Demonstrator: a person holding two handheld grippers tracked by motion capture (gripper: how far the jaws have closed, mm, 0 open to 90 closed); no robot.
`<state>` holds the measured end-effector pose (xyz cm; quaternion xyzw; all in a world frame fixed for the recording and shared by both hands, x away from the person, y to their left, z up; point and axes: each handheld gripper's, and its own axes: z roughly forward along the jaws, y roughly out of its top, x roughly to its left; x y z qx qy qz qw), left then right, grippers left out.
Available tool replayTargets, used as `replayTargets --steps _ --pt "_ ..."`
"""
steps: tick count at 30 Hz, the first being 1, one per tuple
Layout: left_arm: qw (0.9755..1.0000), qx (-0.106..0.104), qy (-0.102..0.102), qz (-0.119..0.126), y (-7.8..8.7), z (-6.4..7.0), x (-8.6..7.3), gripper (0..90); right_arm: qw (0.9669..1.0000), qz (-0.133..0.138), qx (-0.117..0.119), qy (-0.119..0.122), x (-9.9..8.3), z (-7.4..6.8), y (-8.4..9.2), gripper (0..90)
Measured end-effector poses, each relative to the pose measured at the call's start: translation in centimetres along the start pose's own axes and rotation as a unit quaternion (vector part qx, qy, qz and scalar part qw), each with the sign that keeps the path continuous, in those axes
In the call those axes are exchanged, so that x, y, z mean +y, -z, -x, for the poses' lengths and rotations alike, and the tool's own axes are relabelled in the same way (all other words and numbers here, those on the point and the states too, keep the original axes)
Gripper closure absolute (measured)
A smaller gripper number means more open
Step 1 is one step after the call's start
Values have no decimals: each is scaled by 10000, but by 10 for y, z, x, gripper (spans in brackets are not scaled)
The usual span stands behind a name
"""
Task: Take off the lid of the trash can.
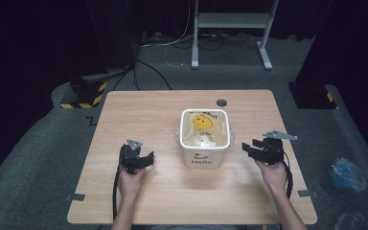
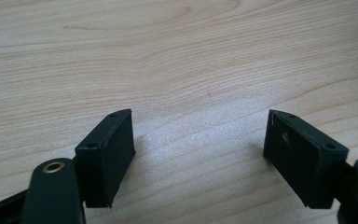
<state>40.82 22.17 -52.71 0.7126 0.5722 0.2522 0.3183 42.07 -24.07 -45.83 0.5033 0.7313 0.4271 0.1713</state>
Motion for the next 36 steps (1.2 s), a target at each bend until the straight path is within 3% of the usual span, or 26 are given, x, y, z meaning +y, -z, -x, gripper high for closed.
replayTargets --steps 16,36 --pt "10000 -6 5 0 0 0 0 245 9999 81 69 136 25 -10 8 451" --pt "10000 -2 -1 2 0 0 0 245 9995 215 139 206 41 -16 10 456"
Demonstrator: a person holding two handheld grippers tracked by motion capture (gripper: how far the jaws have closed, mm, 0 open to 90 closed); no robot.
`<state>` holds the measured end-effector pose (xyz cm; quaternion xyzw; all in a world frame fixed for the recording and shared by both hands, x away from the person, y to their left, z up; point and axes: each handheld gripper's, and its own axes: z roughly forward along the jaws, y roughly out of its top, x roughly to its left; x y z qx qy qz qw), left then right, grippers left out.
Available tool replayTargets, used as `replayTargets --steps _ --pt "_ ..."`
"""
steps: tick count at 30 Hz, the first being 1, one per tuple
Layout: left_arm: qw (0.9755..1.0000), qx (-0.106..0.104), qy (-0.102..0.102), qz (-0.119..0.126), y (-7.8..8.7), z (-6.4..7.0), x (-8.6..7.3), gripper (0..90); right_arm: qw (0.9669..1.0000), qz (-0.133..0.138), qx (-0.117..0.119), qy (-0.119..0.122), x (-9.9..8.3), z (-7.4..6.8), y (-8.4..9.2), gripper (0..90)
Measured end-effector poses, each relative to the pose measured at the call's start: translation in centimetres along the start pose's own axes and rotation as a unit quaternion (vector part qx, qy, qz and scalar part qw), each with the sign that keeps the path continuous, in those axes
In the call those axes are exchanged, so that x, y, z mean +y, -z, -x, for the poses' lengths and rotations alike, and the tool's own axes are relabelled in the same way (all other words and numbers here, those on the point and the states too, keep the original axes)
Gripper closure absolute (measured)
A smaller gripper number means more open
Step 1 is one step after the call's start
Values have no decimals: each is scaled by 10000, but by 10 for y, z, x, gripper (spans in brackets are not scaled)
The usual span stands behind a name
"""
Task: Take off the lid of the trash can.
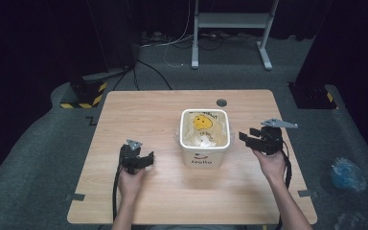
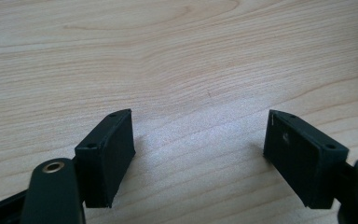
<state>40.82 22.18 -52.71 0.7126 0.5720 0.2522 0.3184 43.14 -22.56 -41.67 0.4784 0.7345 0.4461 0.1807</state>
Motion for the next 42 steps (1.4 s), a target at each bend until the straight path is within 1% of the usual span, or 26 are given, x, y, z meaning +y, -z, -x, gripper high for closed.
replayTargets --steps 3,9,14,19,37,40,42 --pt "10000 -2 5 -2 0 0 0 245 10000 -50 21 -18 0 1 -2 450" --pt "10000 0 0 -2 0 0 0 245 10000 16 35 -46 5 1 1 454" --pt "10000 0 0 -1 0 0 0 245 9999 86 58 -39 12 -1 1 466" --pt "10000 -2 3 -3 0 0 0 245 9999 67 90 -51 16 -4 -1 475" --pt "10000 -2 3 -2 0 0 0 244 9998 128 152 67 35 -15 -12 493" --pt "10000 -2 3 -4 0 0 0 244 9998 77 137 99 37 -16 -15 493" --pt "10000 -3 4 -3 0 0 0 244 9998 98 135 79 39 -15 -16 493"
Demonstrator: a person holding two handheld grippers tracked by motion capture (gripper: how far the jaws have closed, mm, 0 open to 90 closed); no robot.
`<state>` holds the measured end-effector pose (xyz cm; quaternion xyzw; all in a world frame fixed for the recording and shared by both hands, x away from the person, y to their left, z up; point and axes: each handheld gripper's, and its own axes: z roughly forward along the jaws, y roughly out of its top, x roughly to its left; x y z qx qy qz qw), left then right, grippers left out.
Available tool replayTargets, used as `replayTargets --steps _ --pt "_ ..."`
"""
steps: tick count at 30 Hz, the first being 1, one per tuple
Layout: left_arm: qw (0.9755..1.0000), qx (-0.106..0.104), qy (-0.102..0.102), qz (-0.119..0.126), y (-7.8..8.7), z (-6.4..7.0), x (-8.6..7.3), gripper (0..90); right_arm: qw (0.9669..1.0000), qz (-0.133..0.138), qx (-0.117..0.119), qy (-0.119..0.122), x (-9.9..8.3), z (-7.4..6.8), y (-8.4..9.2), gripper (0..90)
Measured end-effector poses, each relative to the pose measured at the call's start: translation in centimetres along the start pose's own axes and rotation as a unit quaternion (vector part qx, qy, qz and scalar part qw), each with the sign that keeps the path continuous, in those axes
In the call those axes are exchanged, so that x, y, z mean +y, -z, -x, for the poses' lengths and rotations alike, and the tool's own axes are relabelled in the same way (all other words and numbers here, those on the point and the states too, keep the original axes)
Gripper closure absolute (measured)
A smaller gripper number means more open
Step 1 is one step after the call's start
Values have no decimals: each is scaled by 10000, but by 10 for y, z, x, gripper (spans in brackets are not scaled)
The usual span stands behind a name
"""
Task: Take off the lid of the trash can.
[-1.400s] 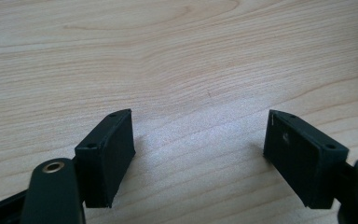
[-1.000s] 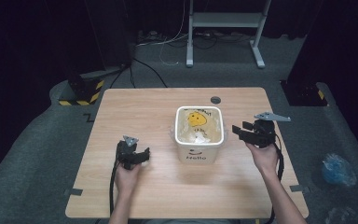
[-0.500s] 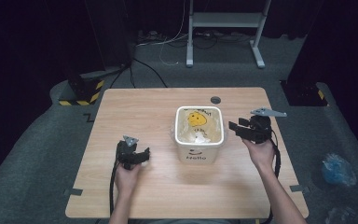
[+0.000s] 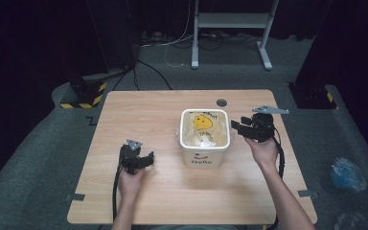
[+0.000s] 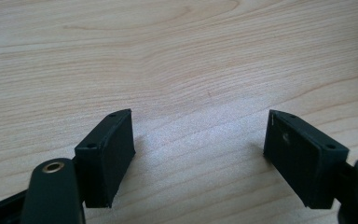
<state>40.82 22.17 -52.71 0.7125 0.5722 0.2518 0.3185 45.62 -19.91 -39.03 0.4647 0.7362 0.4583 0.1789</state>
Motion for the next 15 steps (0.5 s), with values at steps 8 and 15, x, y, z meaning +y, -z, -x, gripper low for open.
replayTargets --steps 8,15 --pt "10000 1 -1 -1 0 0 0 244 10000 65 -29 50 8 -3 -3 495" --pt "10000 1 -2 1 0 0 0 244 9999 32 -30 101 13 -7 -7 500"
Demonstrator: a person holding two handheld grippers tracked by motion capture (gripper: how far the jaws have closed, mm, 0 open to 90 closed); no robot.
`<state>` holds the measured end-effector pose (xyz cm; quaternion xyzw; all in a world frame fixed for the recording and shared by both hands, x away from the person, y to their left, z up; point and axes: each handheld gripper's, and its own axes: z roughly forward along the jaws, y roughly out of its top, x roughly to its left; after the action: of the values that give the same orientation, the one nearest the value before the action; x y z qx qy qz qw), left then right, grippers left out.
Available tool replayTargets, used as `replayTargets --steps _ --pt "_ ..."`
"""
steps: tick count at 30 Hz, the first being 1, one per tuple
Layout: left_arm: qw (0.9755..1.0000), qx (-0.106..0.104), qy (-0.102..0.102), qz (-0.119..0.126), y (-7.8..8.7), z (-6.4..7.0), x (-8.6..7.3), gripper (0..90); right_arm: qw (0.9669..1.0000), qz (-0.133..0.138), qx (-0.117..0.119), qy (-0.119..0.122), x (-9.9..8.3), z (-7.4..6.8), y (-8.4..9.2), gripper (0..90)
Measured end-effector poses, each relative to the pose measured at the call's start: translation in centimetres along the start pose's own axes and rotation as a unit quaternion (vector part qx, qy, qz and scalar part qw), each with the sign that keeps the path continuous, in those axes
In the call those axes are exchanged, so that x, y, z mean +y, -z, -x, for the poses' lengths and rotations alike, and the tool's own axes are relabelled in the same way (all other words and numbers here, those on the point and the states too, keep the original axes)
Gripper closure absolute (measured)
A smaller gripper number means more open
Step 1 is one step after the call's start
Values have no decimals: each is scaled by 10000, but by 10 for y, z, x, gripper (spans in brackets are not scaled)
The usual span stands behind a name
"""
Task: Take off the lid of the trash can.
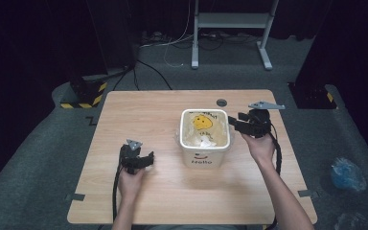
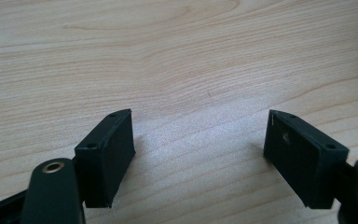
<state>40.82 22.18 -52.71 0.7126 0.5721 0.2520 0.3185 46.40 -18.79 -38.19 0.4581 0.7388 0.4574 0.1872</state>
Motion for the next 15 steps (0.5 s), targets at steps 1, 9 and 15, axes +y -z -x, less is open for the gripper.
replayTargets --steps 1,9,15 --pt "10000 -1 4 -2 0 0 0 244 10000 -1 -6 18 1 0 -1 501" --pt "10000 0 -1 -3 0 0 0 244 9999 -16 -74 67 4 0 -4 511" --pt "10000 0 0 -2 0 0 0 244 10000 -23 21 14 10 -2 -7 501"
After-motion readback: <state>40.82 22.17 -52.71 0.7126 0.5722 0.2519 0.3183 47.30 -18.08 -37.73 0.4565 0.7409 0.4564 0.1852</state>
